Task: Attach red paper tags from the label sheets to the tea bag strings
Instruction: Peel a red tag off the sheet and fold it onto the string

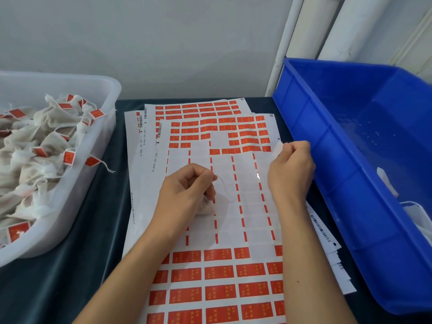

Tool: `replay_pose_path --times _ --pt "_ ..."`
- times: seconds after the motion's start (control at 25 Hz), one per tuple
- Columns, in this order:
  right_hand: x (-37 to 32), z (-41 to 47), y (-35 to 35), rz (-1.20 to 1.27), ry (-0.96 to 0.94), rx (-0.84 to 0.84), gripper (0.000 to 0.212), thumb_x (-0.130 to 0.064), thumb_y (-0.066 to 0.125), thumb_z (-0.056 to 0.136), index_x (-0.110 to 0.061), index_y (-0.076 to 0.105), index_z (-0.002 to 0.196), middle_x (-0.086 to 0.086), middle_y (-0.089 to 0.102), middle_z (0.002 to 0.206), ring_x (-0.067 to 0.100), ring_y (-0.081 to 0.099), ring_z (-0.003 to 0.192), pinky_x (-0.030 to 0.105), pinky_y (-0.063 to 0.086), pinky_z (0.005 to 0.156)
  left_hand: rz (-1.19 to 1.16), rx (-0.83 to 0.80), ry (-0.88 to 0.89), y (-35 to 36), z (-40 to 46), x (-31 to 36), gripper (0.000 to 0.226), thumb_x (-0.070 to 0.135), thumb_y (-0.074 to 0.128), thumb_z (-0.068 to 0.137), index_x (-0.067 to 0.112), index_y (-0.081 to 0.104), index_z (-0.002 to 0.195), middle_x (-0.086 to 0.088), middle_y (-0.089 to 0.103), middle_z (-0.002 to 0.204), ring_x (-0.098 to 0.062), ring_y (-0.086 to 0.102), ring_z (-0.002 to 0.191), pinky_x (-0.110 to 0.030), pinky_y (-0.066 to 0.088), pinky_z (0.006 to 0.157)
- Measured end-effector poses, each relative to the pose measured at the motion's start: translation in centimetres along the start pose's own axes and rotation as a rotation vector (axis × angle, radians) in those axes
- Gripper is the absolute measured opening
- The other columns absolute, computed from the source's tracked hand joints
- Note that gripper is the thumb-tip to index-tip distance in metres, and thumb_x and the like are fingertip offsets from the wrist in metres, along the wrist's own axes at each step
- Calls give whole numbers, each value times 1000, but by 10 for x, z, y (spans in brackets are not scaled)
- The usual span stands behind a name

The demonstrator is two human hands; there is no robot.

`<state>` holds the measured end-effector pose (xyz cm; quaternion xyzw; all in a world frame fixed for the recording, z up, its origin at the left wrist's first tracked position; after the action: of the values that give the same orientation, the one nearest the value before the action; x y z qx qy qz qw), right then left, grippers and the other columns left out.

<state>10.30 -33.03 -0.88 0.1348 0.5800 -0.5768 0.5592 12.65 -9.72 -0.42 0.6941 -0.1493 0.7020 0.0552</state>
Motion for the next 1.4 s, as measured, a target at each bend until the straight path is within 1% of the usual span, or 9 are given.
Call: replay_pose_path --times 0.16,0.28,0.36,0.52,0.68,0.84,1.04,1.16,1.4 --pt "-10 -4 -7 186 -45 93 15 -29 39 110 -21 47 101 -17 54 84 -2 62 75 9 46 55 -15 3 5 -1 0 -1 23 29 62 101 21 73 83 3 73 72 -8 70 72 -3 48 65" --pt "-14 -10 2 350 19 -75 17 -35 40 110 -24 52 104 -6 65 75 10 69 59 14 52 48 -25 11 10 -1 1 0 21 30 64 101 21 73 85 3 73 73 -9 70 69 -4 49 64" --pt "-18 -14 9 409 70 -207 15 -37 43 110 -30 56 105 -10 72 75 11 71 56 13 53 49 -29 20 11 -2 2 -1 20 30 64 100 22 73 85 3 74 73 -9 70 69 -4 49 64" --pt "-25 -18 19 560 162 -389 13 -31 52 108 -35 63 104 -16 75 86 12 77 74 24 62 59 -37 36 11 -3 3 -1 20 30 63 101 22 74 86 1 73 72 -10 70 67 -2 48 63" --pt "-29 -24 23 711 278 -472 17 -20 62 103 -28 76 99 -6 78 92 15 78 88 30 64 68 -43 51 0 -3 3 -1 20 30 63 100 20 74 87 -1 72 68 -10 69 62 -1 46 61" --pt "-36 -29 20 806 261 -532 18 -16 64 101 -22 81 96 4 79 96 22 77 91 32 63 73 -34 62 -8 -4 4 -1 21 32 62 101 21 74 87 0 72 68 -9 69 61 -7 50 61" --pt "-48 -37 16 764 105 -653 16 -23 65 101 -30 78 109 1 78 101 21 75 92 28 61 75 -47 43 -10 -5 4 -3 19 31 63 100 21 73 88 0 70 67 -16 70 62 -20 59 63" --pt "-53 -42 15 727 20 -780 31 -22 67 98 -39 68 125 1 77 98 19 73 85 26 59 72 -27 34 2 -4 4 -4 18 30 63 100 21 74 88 0 70 67 -13 68 60 -21 59 62" --pt "-55 -52 16 608 -19 -878 10 -30 68 98 -34 78 100 -2 74 81 11 69 70 24 56 65 -41 15 10 -4 3 -4 19 29 62 101 25 75 88 -1 68 67 -12 66 60 -17 56 60"
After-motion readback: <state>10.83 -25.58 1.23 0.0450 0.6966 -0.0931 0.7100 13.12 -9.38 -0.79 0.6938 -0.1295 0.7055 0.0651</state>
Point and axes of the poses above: each hand's wrist, its own z-axis towards the middle knuckle, its own y-axis out of the palm, x = y × z, the point moved 4 cm from there along z, towards the middle knuckle
